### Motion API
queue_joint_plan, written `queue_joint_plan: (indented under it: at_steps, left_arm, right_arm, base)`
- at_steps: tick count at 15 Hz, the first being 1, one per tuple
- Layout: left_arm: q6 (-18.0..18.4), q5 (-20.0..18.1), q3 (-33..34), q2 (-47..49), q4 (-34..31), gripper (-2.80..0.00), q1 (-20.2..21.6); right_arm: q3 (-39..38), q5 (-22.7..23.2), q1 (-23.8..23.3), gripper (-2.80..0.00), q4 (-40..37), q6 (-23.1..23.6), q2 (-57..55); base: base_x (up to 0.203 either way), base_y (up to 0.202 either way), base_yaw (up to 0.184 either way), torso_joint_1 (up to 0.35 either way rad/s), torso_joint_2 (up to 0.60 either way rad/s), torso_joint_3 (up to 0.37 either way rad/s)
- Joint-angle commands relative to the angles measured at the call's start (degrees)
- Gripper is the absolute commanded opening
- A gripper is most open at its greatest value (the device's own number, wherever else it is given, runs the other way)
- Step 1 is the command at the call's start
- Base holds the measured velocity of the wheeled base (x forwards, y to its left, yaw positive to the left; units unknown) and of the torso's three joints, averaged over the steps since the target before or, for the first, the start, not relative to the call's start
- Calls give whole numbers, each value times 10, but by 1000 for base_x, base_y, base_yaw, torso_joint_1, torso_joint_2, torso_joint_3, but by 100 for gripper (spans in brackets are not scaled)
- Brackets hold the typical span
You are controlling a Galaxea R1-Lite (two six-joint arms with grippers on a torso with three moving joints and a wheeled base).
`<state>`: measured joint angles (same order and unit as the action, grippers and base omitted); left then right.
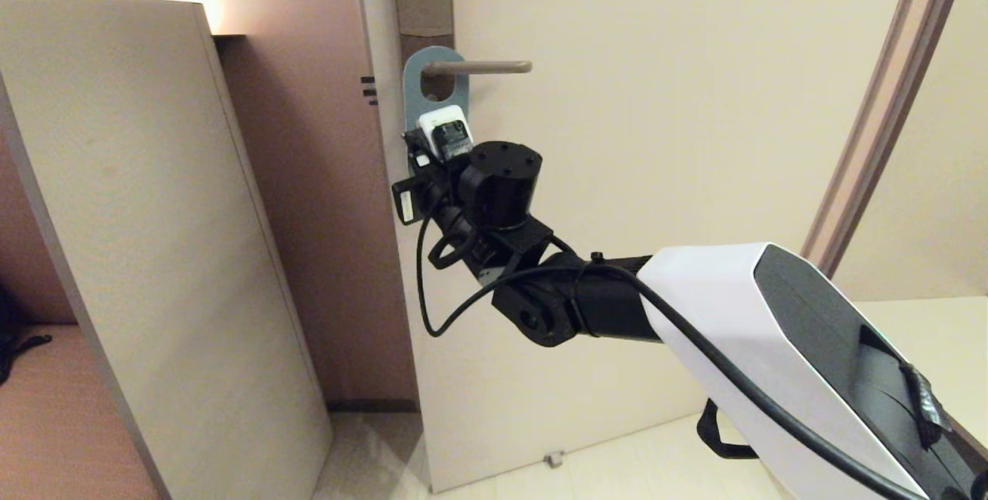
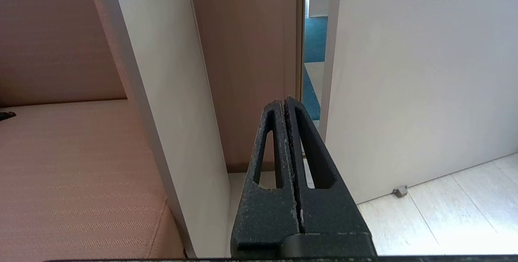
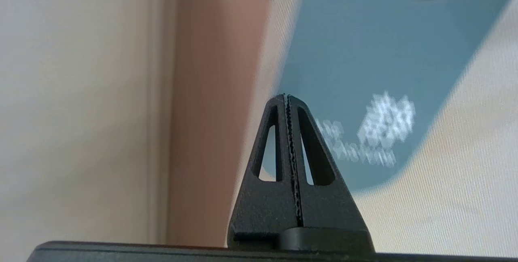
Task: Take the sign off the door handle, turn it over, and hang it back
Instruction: Hang the sign back with the other side facing out
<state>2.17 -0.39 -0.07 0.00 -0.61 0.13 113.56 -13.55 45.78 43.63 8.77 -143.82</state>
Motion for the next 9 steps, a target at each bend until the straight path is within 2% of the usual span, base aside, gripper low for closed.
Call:
queue_joint_plan:
  at_steps: [1,9]
  left_arm:
    - [0,0,0,0,0,-280,0]
    - [0,0,1,0,0,-280,0]
  right_arm:
    - [0,1,-7,-280,3,0,-17]
    - [-1,-1,-32,-280,3,2,-24]
  base:
    - [0,0,0,0,0,0]
    - [0,0,0,0,0,0]
